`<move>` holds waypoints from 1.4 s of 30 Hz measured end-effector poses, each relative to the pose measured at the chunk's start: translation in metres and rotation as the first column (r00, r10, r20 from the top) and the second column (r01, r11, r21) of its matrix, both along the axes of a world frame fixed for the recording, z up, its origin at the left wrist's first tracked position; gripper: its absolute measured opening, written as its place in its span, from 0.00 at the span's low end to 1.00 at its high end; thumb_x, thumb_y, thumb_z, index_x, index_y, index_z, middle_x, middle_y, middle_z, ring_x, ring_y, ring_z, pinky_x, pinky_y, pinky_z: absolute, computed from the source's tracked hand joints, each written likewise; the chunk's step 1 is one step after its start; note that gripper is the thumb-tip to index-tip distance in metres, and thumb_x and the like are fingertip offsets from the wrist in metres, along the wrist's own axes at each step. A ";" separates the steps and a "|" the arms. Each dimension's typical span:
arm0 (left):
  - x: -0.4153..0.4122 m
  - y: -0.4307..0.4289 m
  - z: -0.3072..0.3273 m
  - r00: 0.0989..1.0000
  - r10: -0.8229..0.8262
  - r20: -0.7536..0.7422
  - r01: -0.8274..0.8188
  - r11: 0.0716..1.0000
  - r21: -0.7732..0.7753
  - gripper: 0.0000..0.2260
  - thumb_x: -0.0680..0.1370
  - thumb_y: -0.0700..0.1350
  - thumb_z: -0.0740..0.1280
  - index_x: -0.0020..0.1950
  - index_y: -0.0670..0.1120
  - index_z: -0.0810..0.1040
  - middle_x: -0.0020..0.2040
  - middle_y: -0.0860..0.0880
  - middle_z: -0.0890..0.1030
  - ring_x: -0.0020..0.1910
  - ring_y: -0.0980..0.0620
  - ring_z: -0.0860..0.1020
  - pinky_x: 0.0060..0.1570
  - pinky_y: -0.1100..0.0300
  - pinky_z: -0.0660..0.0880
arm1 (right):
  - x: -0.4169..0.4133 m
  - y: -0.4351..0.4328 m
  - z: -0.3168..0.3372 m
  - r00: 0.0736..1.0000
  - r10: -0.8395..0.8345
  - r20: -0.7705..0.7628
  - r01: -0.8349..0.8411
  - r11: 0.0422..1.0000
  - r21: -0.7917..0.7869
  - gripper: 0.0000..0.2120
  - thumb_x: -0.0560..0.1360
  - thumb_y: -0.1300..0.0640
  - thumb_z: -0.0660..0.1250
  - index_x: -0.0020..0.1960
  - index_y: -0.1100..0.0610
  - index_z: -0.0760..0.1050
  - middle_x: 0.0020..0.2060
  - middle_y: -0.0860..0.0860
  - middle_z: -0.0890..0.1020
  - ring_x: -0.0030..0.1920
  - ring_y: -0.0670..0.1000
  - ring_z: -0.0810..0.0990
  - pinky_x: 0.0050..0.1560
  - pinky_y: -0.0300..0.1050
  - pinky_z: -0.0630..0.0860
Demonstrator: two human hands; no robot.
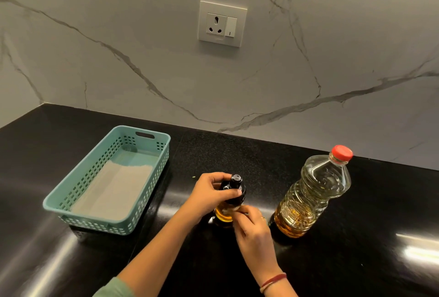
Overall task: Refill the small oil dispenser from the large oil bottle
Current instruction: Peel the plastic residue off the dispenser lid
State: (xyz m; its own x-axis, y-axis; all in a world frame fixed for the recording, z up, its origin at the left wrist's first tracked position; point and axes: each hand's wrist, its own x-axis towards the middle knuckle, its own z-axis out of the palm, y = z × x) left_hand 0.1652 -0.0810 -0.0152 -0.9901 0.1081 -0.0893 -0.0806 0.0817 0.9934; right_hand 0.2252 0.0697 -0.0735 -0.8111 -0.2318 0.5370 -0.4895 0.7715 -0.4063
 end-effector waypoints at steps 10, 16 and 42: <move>-0.006 -0.005 0.001 0.995 -0.041 0.090 0.044 0.998 -0.035 0.16 0.67 0.42 0.79 0.53 0.50 0.83 0.47 0.52 0.85 0.49 0.56 0.82 0.45 0.65 0.75 | 0.001 -0.008 -0.009 0.983 -0.053 0.178 0.062 0.997 -0.046 0.09 0.71 0.61 0.73 0.49 0.52 0.81 0.45 0.45 0.80 0.46 0.43 0.79 0.47 0.35 0.74; -0.008 -0.005 0.002 0.996 -0.060 0.068 0.063 0.997 -0.036 0.15 0.67 0.41 0.79 0.51 0.50 0.84 0.47 0.53 0.85 0.48 0.59 0.83 0.44 0.69 0.76 | -0.001 -0.015 0.007 0.983 -0.081 0.162 0.114 0.972 -0.204 0.09 0.70 0.65 0.72 0.46 0.53 0.80 0.43 0.44 0.77 0.44 0.42 0.78 0.45 0.37 0.76; -0.011 -0.010 -0.010 0.996 -0.087 0.029 0.088 0.995 -0.037 0.18 0.65 0.45 0.80 0.54 0.51 0.84 0.51 0.53 0.85 0.55 0.54 0.81 0.63 0.48 0.75 | -0.017 0.000 0.043 0.943 -0.096 0.318 0.251 0.832 -0.494 0.13 0.69 0.71 0.70 0.42 0.54 0.79 0.43 0.49 0.79 0.45 0.39 0.80 0.45 0.29 0.77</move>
